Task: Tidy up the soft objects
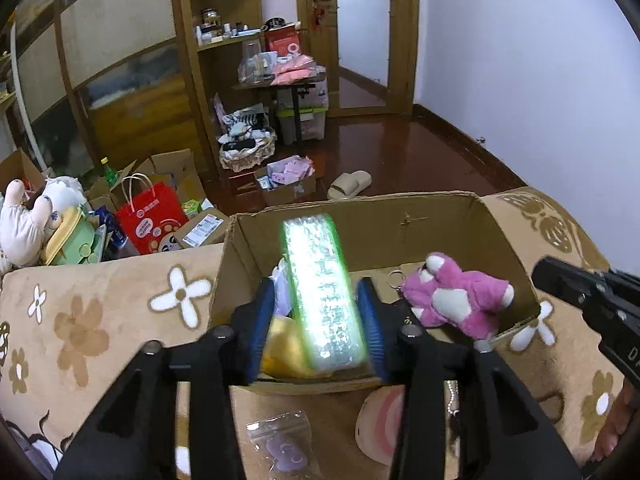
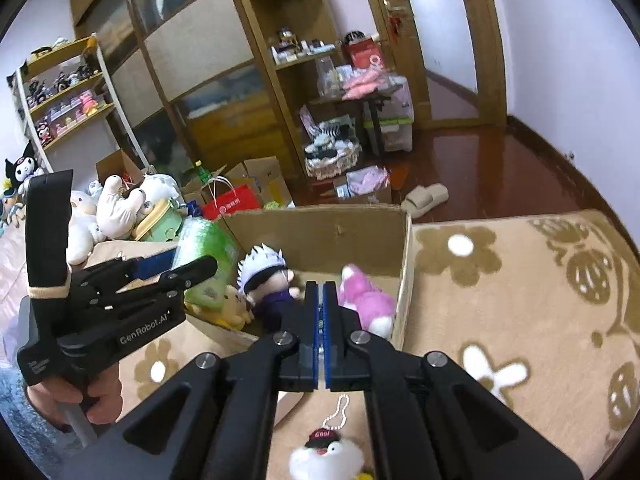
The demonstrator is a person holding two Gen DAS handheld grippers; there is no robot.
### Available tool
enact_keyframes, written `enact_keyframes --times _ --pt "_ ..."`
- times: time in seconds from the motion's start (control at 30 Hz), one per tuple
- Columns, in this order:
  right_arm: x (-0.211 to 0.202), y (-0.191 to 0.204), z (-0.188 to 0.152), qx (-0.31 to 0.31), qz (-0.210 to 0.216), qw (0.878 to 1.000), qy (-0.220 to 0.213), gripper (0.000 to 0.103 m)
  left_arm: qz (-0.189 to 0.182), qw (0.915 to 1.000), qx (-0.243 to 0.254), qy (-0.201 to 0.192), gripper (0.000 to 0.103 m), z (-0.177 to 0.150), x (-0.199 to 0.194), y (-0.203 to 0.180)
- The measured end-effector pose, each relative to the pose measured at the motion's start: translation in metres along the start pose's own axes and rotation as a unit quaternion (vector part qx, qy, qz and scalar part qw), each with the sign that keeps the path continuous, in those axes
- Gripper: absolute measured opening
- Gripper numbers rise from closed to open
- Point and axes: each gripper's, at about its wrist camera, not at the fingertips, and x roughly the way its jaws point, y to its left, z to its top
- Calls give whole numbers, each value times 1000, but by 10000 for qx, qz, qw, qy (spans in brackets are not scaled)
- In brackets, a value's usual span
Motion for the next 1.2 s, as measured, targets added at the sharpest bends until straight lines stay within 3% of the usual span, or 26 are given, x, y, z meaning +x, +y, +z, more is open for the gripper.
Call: enact_keyframes --times 0.1,0.17,0.23,0.4,0.5,0.63,1.2 --pt "-1 -2 -3 37 4 10000 47 8 108 9999 -12 -126 58 -1 -5 3" --pt "-4 -1 -4 30 -28 10000 68 17 195 9998 -20 -56 61 -2 -6 5" --pt "-7 -1 -5 44 -40 10000 73 42 242 9997 -66 25 66 -4 -9 9" --pt "-14 3 -11 -15 -96 9999 123 55 407 9992 -5 7 82 -12 -28 14" --pt "-17 5 -17 -74 -193 9996 198 66 493 9988 -46 17 84 -18 -43 19" --pt "-18 7 -26 -82 -236 9991 356 67 549 9983 -159 85 92 -26 -57 27" --pt "11 16 -85 -151 -313 9911 1281 67 601 9945 -316 803 92 -72 -65 29"
